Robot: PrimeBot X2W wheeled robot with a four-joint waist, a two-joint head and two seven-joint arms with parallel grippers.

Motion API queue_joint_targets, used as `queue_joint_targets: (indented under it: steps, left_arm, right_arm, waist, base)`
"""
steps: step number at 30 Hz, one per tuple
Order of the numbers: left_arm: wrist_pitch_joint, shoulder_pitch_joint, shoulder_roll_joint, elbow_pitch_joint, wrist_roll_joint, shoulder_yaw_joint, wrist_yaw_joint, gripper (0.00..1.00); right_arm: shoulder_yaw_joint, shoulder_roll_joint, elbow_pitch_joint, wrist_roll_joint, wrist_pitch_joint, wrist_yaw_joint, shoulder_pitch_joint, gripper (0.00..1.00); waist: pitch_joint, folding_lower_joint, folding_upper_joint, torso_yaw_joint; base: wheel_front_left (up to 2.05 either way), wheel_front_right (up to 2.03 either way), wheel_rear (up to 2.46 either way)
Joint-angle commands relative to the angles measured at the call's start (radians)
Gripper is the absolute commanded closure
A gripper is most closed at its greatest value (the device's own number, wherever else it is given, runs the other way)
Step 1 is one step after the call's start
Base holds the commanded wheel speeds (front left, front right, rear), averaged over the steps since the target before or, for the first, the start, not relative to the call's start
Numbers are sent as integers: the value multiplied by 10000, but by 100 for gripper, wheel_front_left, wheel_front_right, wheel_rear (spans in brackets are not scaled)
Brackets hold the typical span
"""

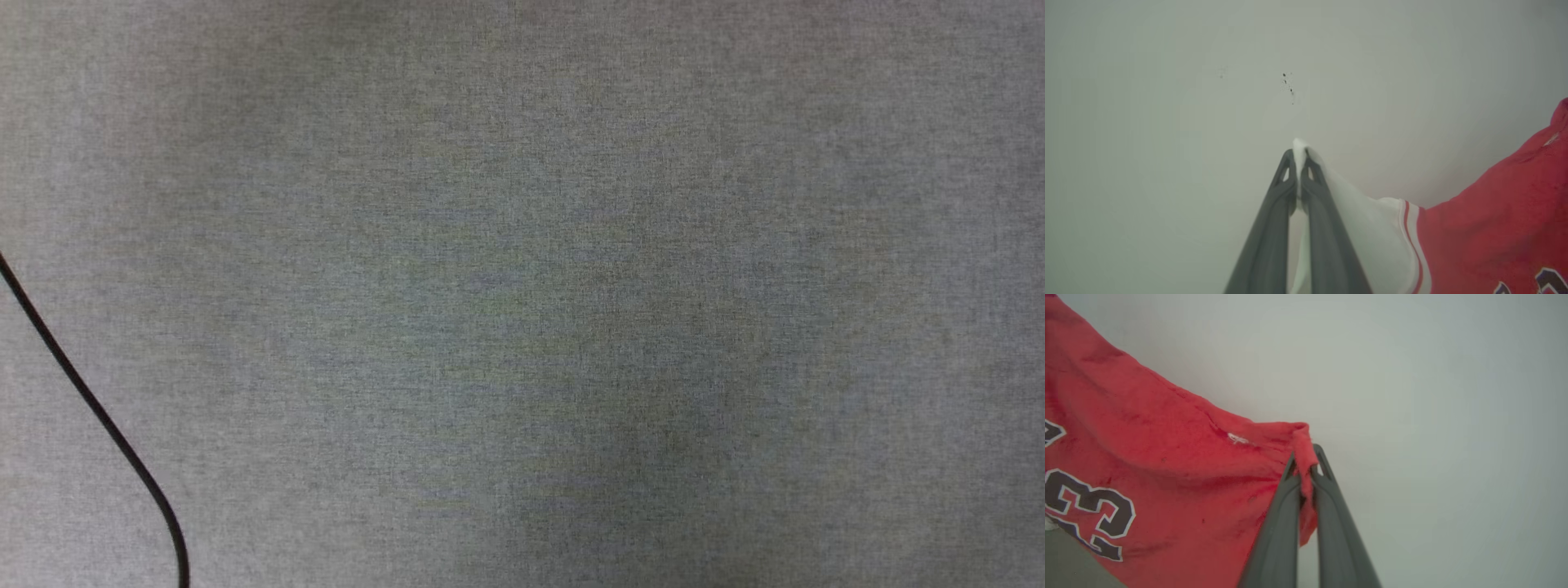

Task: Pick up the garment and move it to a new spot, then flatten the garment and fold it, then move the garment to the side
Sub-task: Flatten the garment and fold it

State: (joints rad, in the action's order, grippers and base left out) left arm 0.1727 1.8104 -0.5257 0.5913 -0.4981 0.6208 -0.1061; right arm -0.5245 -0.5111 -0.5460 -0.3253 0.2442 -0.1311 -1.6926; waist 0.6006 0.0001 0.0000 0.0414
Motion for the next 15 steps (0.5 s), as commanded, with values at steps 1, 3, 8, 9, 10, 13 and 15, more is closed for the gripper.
queue_joint_targets:
  steps: [1, 3, 8, 9, 10, 13, 15]
  left_arm:
    - [130, -401, 110, 147, -136, 55, -37, 100]
    - [302, -866, 160, 350, -256, 101, -48, 100]
    - [699, -2493, 231, 529, -514, 265, -13, 100]
    - [759, -2889, 245, 462, -536, 288, 30, 100]
    - [795, -3328, 238, 393, -560, 324, 67, 100]
    - [882, -4691, 164, -43, -689, 300, 290, 100]
    - [910, -5718, 115, -513, -727, 267, 527, 100]
  right_arm:
    - [-161, 126, -137, -146, -173, 7, 349, 100]
    - [-470, 211, -339, -330, -419, 7, 735, 100]
    - [-1284, 376, -741, -834, -1072, 7, 1976, 100]
    - [-1440, 365, -805, -977, -1185, 7, 2248, 100]
    - [-1576, 368, -848, -1083, -1298, 7, 2511, 100]
    - [-2001, 260, -828, -1456, -1592, 7, 3399, 100]
    - [-2280, 129, -750, -1682, -1721, 7, 4082, 100]
  waist:
    - [14, -1, 0, -11]
    - [12, -1, 0, -28]
    - [-238, -1, 0, -38]
    - [-319, -1, 0, -23]
    - [-409, -1, 0, -22]
    - [-752, -1, 0, -1]
    - [-1031, -1, 0, 42]
  base:
    - [0, 0, 0]
    - [0, 0, 0]
    - [0, 0, 0]
    - [0, 0, 0]
    - [0, 0, 0]
    - [0, 0, 0]
    - [0, 0, 0]
